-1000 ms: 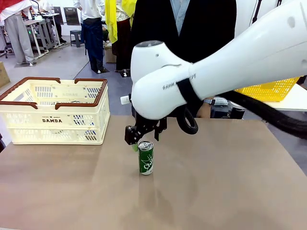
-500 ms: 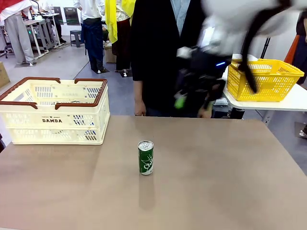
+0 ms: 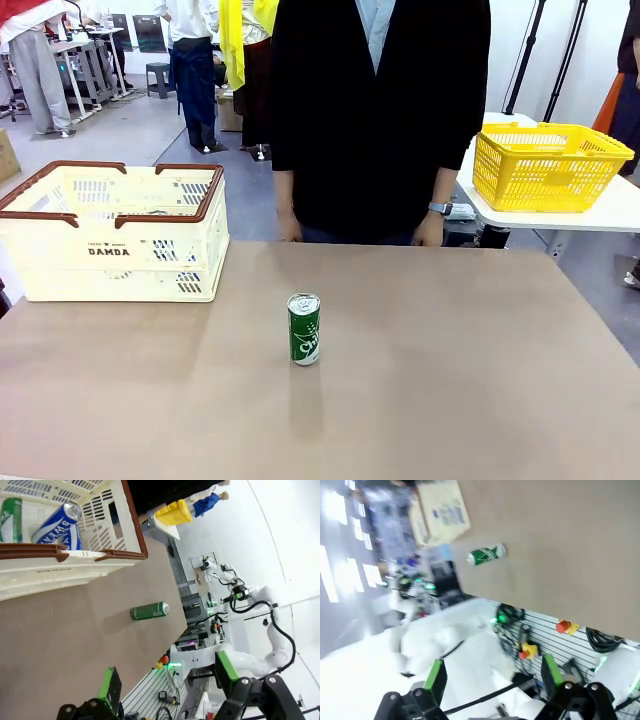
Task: Place the drinks into the Shopping basket.
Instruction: Pick up one drink and place it into the Shopping basket.
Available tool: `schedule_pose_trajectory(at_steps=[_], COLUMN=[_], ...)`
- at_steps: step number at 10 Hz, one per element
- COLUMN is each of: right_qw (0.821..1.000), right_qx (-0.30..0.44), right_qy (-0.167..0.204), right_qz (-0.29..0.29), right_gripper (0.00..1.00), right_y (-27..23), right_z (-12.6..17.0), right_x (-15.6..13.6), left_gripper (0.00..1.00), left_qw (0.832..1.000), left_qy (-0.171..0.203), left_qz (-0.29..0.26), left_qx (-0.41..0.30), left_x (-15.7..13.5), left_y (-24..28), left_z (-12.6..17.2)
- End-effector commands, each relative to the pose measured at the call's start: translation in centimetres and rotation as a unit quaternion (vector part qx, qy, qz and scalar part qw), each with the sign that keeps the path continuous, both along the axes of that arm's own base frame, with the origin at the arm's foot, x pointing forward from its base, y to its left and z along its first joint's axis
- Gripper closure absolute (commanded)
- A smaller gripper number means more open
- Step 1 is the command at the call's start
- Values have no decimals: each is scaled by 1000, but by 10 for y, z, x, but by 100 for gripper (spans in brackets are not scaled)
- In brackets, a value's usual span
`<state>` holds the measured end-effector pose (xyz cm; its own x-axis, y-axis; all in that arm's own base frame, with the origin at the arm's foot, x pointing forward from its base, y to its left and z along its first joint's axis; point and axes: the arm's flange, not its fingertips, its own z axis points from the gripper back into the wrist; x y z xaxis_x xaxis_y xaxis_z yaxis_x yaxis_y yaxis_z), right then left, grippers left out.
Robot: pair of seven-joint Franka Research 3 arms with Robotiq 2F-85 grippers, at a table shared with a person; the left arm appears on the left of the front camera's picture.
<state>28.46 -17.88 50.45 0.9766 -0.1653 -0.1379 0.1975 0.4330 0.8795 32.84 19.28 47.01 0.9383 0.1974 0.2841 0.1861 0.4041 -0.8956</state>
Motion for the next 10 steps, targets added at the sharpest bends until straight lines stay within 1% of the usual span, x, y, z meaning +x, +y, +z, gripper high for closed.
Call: schedule_pose_trajectory(at_steps=[1,2,3,9,10], right_qw=[995,995,998,998,998], right_qx=[83,80,46,46,46], right_qy=[-51,-60,-24,-24,-24], right_qz=[-20,-14,-35,-35,-35], right_gripper=[0,0,0,0,0], right_y=[-58,-59,-50,-50,-50], right_z=[-37,-47,-28,-28,-28], right_x=[2,1,-28,-28,-28], left_gripper=[0,0,0,0,0], left_qw=[1000,1000,1000,1000,1000], left_qy=[-6,-6,-6,-6,0], left_qz=[-7,-7,-7,-7,0], left_qx=[2,2,2,2,0], left_x=[-3,-3,-3,-3,0], left_y=[0,0,0,0,0], left_z=[-1,-1,-1,-1,0])
